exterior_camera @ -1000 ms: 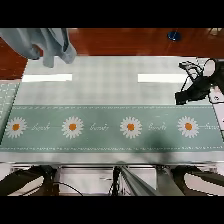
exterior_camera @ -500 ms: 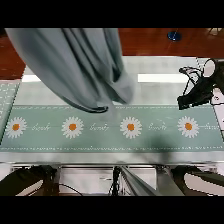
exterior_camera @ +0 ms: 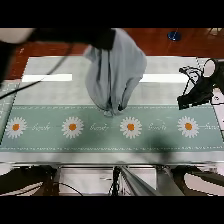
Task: Fold the shirts.
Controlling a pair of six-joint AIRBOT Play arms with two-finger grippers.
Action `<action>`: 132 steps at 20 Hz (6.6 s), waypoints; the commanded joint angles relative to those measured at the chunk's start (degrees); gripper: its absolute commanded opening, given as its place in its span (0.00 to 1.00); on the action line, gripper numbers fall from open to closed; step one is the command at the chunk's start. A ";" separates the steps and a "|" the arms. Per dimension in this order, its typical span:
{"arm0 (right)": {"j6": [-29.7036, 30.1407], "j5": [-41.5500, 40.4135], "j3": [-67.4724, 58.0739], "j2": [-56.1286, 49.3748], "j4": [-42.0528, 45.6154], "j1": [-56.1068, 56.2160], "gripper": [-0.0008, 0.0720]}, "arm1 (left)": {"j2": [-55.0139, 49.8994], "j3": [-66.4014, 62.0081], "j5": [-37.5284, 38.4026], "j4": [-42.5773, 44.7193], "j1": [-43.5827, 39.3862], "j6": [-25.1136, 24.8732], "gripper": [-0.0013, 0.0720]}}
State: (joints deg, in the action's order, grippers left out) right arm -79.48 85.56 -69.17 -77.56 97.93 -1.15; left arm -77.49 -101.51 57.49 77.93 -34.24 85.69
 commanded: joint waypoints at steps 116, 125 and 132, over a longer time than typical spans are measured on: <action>-1.73 14.64 -9.68 36.24 -30.21 -17.35 0.04 | 51.71 34.99 44.13 -20.98 56.72 -6.73 0.05; -4.26 -21.44 8.11 20.41 -20.81 -0.42 0.04 | 48.46 68.30 11.93 -23.93 56.72 -18.71 0.05; -2.80 -35.54 8.11 4.37 -28.09 -0.42 0.04 | 33.92 70.53 -10.43 -27.98 56.68 -23.71 0.05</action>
State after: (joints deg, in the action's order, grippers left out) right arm -83.15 57.41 -61.30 -67.46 73.69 -1.89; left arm -38.15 -32.10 56.90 52.80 22.48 64.77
